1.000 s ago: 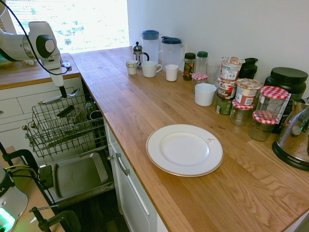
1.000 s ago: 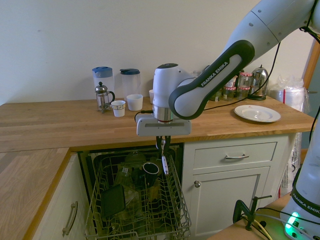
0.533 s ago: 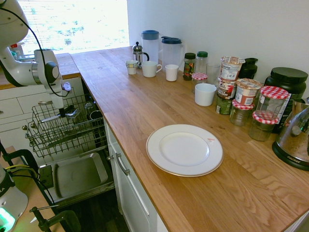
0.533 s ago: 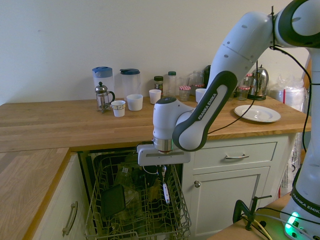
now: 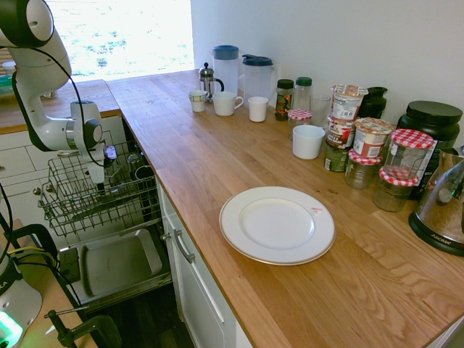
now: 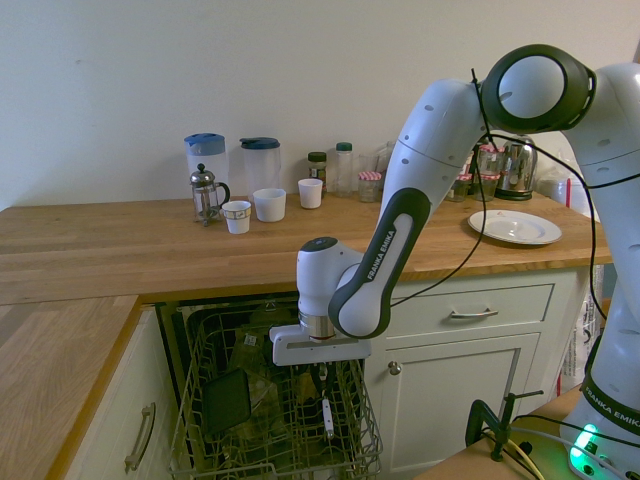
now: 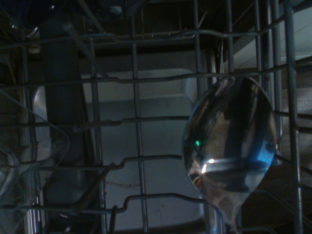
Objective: Put the spoon in the dishwasher
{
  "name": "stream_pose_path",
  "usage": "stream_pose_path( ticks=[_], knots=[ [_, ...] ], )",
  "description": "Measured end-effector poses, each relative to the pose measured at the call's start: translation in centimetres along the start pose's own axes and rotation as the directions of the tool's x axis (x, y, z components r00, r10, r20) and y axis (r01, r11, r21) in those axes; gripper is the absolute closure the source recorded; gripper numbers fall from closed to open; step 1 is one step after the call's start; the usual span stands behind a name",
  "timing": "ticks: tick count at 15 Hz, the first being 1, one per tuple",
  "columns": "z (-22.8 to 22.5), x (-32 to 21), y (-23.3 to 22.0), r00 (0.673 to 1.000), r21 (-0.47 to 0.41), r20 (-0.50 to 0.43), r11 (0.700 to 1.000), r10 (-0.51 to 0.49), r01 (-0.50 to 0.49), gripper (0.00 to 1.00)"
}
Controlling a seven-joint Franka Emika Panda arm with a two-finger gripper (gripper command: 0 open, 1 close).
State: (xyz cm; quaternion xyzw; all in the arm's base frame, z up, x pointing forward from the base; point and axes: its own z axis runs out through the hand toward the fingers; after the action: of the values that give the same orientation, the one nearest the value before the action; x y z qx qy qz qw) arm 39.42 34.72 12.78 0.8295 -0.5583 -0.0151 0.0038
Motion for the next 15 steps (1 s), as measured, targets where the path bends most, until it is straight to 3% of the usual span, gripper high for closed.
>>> stream_pose_path(
  ticks=[15],
  knots=[
    [-0.4,0.0,-1.1,1.0,0.015,0.016,1.0,0.008,-0.008,0.0]
  ],
)
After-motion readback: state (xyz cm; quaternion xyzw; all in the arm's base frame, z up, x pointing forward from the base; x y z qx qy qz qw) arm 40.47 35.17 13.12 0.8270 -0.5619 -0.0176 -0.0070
